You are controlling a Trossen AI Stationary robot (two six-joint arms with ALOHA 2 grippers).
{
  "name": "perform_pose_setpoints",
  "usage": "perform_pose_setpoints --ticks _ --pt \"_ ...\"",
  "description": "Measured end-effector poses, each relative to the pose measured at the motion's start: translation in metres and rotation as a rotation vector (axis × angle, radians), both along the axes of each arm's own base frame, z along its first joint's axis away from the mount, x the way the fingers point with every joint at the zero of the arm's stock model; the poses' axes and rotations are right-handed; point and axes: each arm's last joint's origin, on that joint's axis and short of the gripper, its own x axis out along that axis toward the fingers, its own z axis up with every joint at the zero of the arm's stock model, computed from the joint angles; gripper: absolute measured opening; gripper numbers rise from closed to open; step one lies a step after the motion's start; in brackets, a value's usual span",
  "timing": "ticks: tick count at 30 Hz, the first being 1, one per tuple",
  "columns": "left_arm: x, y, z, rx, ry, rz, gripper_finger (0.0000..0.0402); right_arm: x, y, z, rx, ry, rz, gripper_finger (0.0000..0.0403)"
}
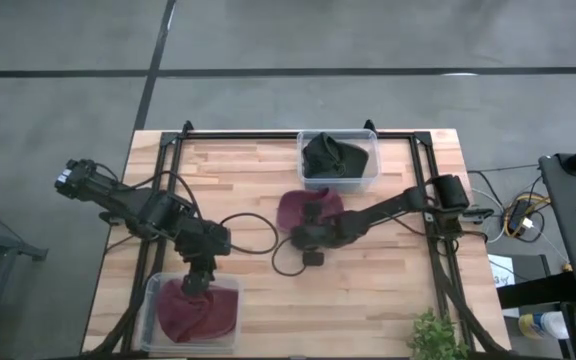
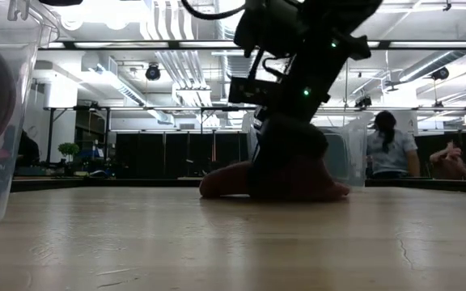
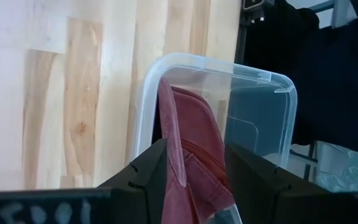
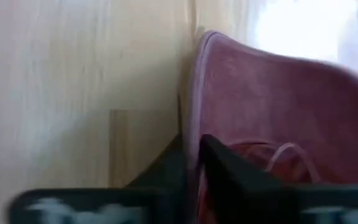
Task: Pick & Place hat
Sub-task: Put the red cap into the bottom transparent bin
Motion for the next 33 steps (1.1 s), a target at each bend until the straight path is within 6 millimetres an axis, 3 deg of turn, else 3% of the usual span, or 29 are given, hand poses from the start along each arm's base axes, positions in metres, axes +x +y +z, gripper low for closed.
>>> perform_pose_setpoints --ticks 2,7,16,21,27,33 --pt "0.0 0.0 0.0 0.013 -0.005 0.008 0.0151 0.003 0.004 0.003 -0.005 0.013 0.017 0.0023" --pt "0.001 0.002 0.0 0.055 -0.027 0.032 0.0151 -0.003 0.033 0.006 0.008 0.083 0.23 0.0013" --pt "0.005 0.0 0.001 0.056 -0.076 0.028 0.0151 -0.037 0.084 0.018 -0.054 0.281 0.578 0.0017" --pt "0.007 0.0 0.002 0.062 -0.103 0.04 0.0151 -0.046 0.101 0.024 -0.012 0.269 0.528 0.0041" --pt "0.016 0.0 0.007 0.056 -0.2 0.078 0.0151 -0.047 0.122 0.038 -0.083 0.176 0.485 0.0075" --pt "0.028 0.008 0.013 0.056 -0.321 0.143 0.0151 -0.044 0.126 0.047 -0.046 0.1 0.339 0.0105"
